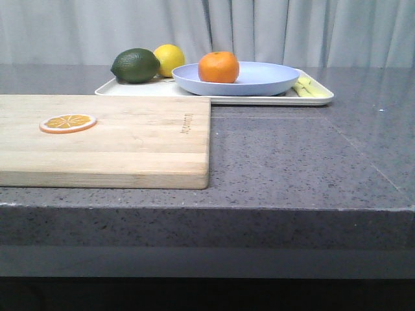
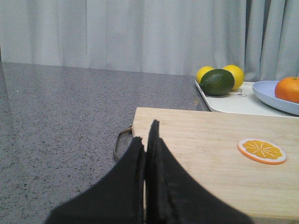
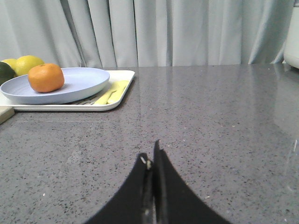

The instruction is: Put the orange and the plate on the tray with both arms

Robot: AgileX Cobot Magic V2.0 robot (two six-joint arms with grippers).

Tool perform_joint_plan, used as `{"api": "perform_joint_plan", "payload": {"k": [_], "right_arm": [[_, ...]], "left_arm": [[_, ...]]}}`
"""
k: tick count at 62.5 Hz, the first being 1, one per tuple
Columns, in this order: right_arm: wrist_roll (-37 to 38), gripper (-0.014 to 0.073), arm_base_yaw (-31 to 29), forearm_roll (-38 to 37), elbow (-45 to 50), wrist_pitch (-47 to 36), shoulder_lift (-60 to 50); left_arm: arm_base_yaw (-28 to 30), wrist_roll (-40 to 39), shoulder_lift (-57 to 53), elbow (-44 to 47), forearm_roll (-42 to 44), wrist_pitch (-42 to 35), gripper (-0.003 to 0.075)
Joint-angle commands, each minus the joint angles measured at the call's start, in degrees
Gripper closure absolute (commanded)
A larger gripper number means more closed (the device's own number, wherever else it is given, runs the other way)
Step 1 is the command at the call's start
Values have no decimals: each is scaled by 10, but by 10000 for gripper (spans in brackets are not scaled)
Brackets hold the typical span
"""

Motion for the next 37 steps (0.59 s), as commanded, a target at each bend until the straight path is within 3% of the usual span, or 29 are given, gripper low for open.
{"api": "perform_joint_plan", "payload": {"k": [1,37], "right_arm": [[-2,661,1,4,-14,-48,-11],[-2,661,7,4,-14,-48,-11]], "left_arm": [[-1,2,-10,16,-5,-46,740],[-1,2,-10,16,-5,-46,740]]}}
